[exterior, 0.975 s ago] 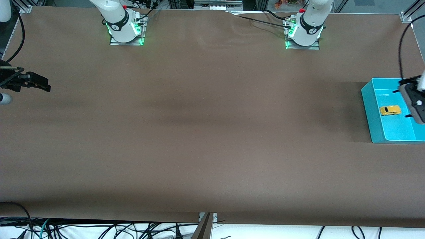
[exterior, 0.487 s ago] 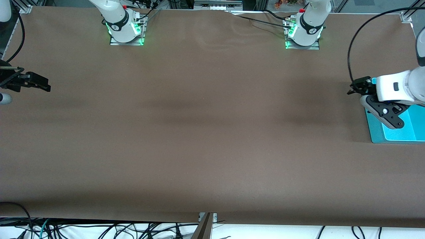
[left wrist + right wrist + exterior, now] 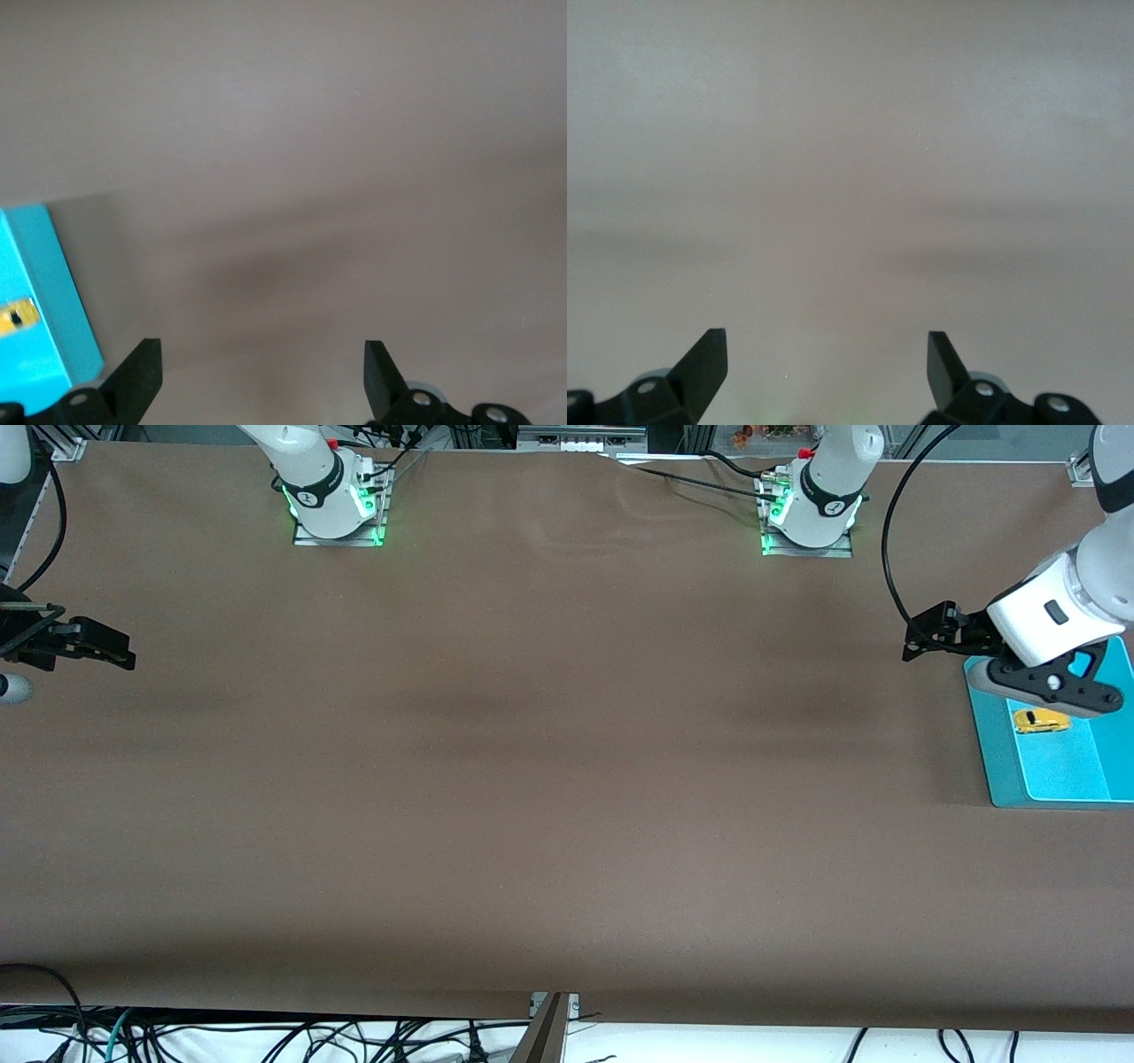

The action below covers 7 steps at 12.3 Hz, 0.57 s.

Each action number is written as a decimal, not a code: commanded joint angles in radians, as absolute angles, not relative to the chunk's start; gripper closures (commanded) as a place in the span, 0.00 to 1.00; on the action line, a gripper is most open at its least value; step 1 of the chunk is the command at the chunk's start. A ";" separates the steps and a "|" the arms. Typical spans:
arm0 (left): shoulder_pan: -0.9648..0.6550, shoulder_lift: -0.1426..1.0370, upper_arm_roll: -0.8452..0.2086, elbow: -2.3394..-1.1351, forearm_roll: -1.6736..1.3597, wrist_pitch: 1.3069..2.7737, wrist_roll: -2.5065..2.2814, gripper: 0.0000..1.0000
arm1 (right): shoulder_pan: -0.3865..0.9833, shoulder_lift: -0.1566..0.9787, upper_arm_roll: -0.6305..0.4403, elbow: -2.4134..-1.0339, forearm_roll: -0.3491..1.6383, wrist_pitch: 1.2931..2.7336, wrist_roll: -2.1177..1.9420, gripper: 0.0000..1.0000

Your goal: Wind and store yellow beetle car

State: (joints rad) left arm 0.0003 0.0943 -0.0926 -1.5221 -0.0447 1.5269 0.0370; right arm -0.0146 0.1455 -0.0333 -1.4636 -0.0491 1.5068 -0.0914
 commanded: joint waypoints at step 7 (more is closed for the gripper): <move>0.000 -0.029 -0.069 -1.715 -0.015 1.643 -0.075 0.00 | -0.021 0.140 -0.026 -1.465 -0.045 1.509 -0.097 0.00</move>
